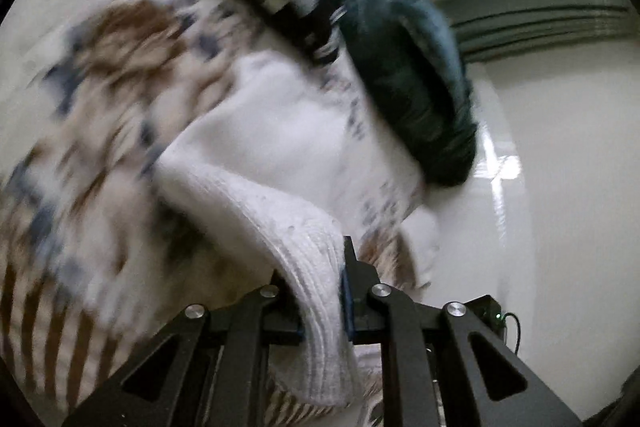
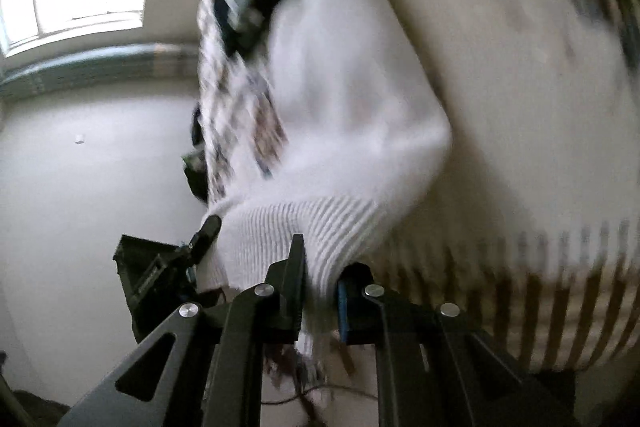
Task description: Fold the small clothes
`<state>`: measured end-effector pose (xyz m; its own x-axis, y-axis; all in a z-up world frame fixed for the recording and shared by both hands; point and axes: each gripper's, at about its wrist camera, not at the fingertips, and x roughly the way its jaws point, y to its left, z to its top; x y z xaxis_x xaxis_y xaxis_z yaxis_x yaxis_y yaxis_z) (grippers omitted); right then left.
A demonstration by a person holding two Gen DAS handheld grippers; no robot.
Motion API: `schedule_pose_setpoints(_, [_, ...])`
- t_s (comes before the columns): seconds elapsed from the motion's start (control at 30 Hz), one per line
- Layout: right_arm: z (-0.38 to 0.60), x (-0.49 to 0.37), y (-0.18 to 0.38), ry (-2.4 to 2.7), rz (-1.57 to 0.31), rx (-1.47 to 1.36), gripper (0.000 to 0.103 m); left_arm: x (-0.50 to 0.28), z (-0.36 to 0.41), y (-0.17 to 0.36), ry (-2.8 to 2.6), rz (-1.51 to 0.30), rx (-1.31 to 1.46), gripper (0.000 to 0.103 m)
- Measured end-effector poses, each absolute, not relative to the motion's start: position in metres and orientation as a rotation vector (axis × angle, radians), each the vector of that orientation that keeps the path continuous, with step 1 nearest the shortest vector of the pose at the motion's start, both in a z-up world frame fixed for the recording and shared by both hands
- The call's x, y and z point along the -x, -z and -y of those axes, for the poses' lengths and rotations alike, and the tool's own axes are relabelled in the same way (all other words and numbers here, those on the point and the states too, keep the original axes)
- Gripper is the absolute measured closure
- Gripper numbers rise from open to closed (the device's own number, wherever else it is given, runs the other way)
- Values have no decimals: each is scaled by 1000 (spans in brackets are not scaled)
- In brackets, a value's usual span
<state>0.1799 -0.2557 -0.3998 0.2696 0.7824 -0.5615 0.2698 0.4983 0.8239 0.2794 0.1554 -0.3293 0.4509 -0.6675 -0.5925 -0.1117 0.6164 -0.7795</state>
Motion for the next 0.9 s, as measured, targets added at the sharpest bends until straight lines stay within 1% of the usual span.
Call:
schedule_pose_setpoints(0.13, [271,-269,381,-402,-1187,-1018,90,-360,-144,332,424,-1050,867,92])
schedule_pose_setpoints(0.27, [268,-370,386,-313,-1122,-991,90,-444,-136,362,430,-1082,870,91])
schedule_pose_setpoints(0.3, [269,-393,392,-295,-1119,-993,90,-466,-136,372,432,-1102,886,88])
schedule_pose_setpoints(0.37, [274,-438,412,-252,-1143,-983,90,-503,-139,399,434,-1158,953,75])
schedule_pose_setpoints(0.4, [276,-455,425,-233,-1158,-987,88,-521,-143,413,422,-1188,997,61])
schedule_pose_setpoints(0.43, [272,-476,435,-241,-1170,-998,86,-527,-148,419,411,-1195,1021,50])
schedule_pose_setpoints(0.47, [269,-493,446,-237,-1194,-1000,82,-532,-153,422,417,-1180,1057,48])
schedule_pose_setpoints(0.5, [266,-502,454,-231,-1210,-1005,72,-534,-159,423,430,-1162,1081,46])
schedule_pose_setpoints(0.53, [270,-508,457,-228,-1189,-1023,66,-535,-166,421,440,-1147,1086,44])
schedule_pose_setpoints(0.57, [272,-507,457,-222,-1171,-1022,51,-534,-170,419,439,-1139,1073,42])
schedule_pose_setpoints(0.6, [275,-509,456,-213,-1161,-1009,40,-533,-173,417,430,-1138,1047,40])
schedule_pose_setpoints(0.67, [281,-500,452,-179,-1157,-960,39,-530,-169,411,395,-1178,865,40])
schedule_pose_setpoints(0.77, [285,-485,456,-127,-1214,-863,39,-529,-146,416,400,-1254,599,40])
schedule_pose_setpoints(0.9, [278,-479,487,-63,-1379,-762,39,-543,-101,442,468,-1363,360,40])
